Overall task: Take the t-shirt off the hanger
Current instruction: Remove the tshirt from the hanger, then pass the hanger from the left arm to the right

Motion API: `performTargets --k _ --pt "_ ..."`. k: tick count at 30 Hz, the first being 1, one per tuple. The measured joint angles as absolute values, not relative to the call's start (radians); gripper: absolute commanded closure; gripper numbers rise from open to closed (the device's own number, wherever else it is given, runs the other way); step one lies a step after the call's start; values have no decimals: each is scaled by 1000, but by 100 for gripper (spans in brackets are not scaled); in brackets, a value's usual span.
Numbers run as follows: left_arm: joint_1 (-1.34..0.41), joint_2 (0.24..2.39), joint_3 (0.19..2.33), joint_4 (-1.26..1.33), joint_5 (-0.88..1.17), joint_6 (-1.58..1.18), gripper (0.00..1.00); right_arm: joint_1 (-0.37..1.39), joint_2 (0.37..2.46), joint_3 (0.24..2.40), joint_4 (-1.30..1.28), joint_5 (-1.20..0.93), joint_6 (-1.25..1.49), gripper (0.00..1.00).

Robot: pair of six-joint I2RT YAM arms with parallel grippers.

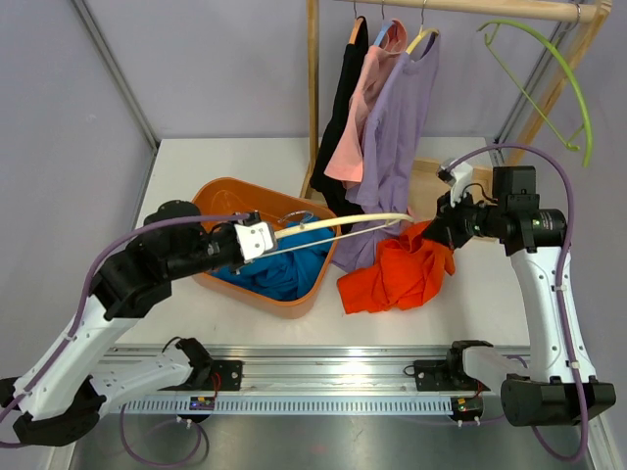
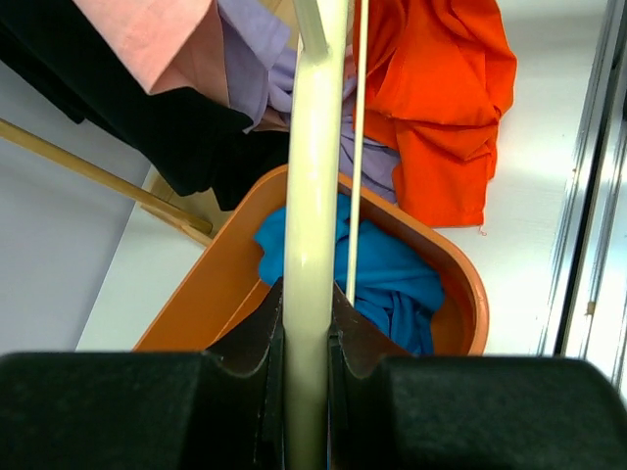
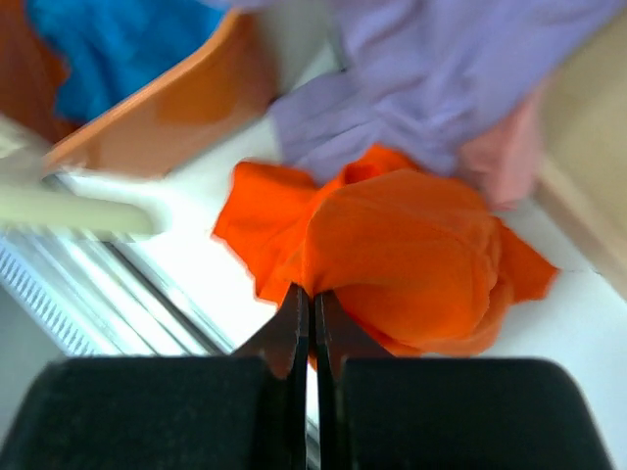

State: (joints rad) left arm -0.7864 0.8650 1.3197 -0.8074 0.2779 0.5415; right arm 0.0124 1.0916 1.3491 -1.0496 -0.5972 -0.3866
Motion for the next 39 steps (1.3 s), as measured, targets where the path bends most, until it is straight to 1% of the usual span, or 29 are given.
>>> performTargets --k 1,2,3,4,6,9,13,17,21,24,27,30,32,33,34,35,37,38,39 --pt "-785 866 1317 -807 277 543 100 12 1092 1341 -1081 -649 -430 95" --pt "-783 872 1307 -802 278 543 100 12 1092 1338 -1113 -699 -475 89" --pt "-782 879 1298 -795 278 543 100 12 1092 1338 -1140 -738 -513 73" --pt "-781 889 1292 -790 278 542 100 13 1091 1338 -1161 -771 -548 46" --pt "-780 919 1291 -780 281 540 100 13 1087 1339 -1182 -801 -596 36" --pt "-777 978 1291 -754 284 542 100 13 1079 1365 -1206 -788 -640 33" --pt "-759 1048 1294 -752 313 572 100 13 1081 1498 -1273 -761 -738 32" --pt "-732 1122 1338 -777 397 630 100 12 1065 1597 -1302 -832 -962 30" --pt "-728 1216 1432 -803 495 696 100 21 1044 1599 -1330 -930 -1137 28" --pt "-728 1284 1505 -822 556 738 100 82 1061 1599 -1337 -982 -1186 29" --pt "-728 1317 1534 -825 587 764 100 140 1097 1599 -1338 -1002 -1189 29" --pt "-728 1322 1538 -823 613 779 100 161 1148 1597 -1337 -1008 -1188 33" --pt "-727 1322 1538 -814 635 780 100 167 1172 1590 -1336 -1008 -1182 41" --pt "-727 1322 1538 -808 645 780 100 170 1179 1584 -1336 -1007 -1176 46" --pt "-727 1322 1538 -801 654 778 100 175 1185 1575 -1337 -1007 -1169 54" --pt "-727 1322 1537 -790 661 776 100 178 1187 1570 -1338 -1007 -1163 68" --pt "-727 1320 1533 -759 669 763 100 185 1187 1566 -1343 -1006 -1145 83" --pt "-726 1319 1528 -739 672 756 100 187 1187 1566 -1346 -1010 -1136 97" --pt "-723 1316 1520 -723 675 751 100 188 1186 1566 -1348 -1012 -1127 100"
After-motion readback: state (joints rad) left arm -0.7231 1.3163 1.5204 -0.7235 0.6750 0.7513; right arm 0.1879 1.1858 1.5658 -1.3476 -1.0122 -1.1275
